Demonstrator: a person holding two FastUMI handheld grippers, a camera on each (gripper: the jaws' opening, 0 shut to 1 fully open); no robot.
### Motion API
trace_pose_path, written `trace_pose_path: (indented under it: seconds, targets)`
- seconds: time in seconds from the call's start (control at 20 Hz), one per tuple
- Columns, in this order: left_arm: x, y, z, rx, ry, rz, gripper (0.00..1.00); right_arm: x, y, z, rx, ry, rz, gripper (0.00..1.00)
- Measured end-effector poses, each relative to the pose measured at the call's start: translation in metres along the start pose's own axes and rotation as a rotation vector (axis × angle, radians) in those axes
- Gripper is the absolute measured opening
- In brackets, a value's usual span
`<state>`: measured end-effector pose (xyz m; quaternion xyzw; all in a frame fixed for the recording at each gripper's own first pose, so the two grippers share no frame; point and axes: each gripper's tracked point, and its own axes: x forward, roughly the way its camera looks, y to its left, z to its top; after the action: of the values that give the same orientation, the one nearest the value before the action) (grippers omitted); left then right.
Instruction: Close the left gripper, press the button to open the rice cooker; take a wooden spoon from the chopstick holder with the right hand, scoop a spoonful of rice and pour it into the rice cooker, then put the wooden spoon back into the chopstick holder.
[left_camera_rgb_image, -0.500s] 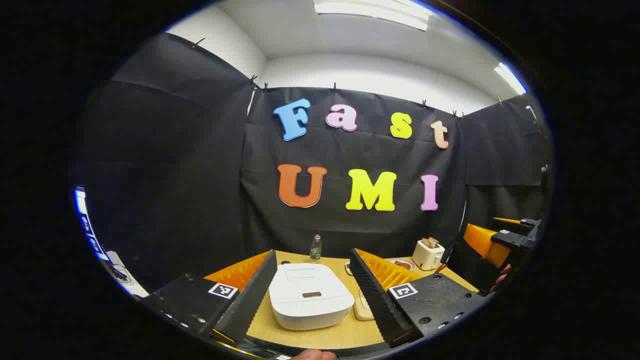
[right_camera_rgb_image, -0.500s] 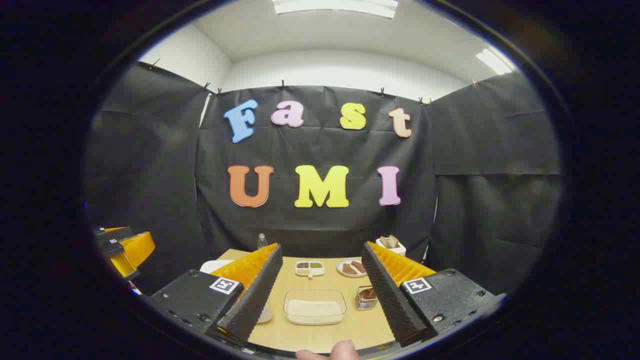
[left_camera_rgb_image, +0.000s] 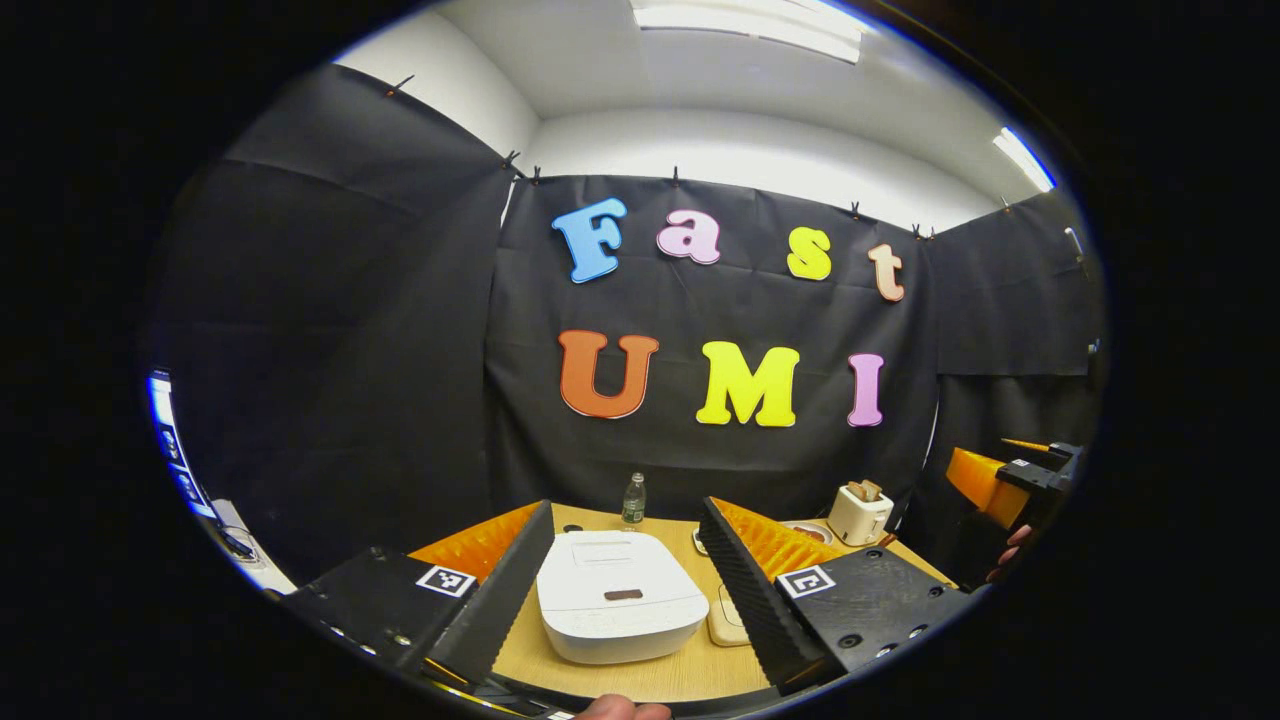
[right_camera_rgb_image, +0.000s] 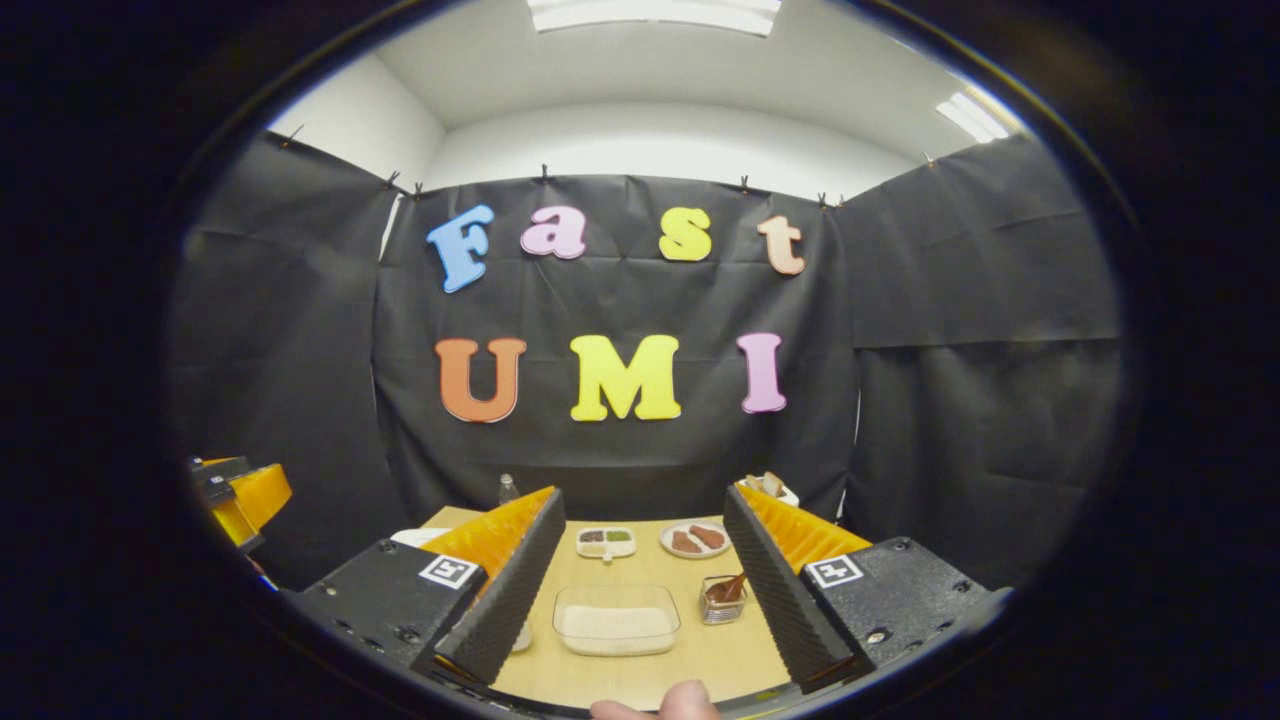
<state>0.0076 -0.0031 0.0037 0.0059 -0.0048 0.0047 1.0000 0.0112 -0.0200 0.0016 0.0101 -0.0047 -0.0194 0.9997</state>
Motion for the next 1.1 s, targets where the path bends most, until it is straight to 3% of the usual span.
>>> trace_pose_path:
  seconds: [1.1]
  targets:
    - [0.001, -0.001, -0.005, -0.001, 0.022, 0.034, 0.94, 0.01, -0.02, 0.005, -0.009, -0.022, -0.005, 1.0]
